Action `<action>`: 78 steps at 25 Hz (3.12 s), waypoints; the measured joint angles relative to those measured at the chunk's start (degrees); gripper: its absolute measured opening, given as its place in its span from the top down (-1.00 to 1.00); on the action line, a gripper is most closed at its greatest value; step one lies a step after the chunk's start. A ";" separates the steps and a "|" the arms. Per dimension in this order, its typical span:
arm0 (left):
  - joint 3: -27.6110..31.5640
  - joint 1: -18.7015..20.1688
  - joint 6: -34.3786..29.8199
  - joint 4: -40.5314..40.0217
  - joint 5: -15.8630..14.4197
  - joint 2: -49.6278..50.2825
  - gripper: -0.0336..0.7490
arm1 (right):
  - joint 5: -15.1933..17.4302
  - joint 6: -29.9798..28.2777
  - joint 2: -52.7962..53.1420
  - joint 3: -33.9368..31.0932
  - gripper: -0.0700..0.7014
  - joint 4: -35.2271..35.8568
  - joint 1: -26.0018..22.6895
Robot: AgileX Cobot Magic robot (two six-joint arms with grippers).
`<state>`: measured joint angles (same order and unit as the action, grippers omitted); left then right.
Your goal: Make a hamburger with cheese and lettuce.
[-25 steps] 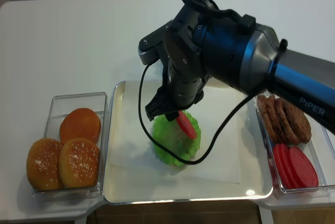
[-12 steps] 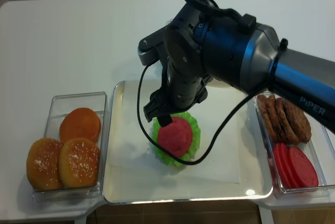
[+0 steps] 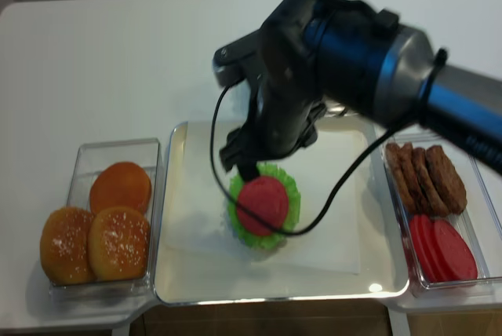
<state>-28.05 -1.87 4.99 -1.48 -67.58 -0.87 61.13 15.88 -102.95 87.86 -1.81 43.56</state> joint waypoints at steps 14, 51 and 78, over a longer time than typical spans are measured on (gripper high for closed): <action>0.00 0.00 0.00 0.00 0.00 0.00 -0.03 | 9.19 -8.70 5.84 0.00 -0.51 7.37 -26.77; 0.00 0.00 0.00 0.00 0.00 0.00 -0.03 | 11.69 -10.02 78.74 -38.51 -0.49 7.12 -37.22; 0.00 0.00 0.00 0.00 0.00 0.00 -0.03 | 9.04 -16.18 103.93 -57.25 -0.48 8.06 -37.22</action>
<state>-28.05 -1.87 4.99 -1.48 -67.58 -0.87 70.17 -0.31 0.98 30.61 6.25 6.35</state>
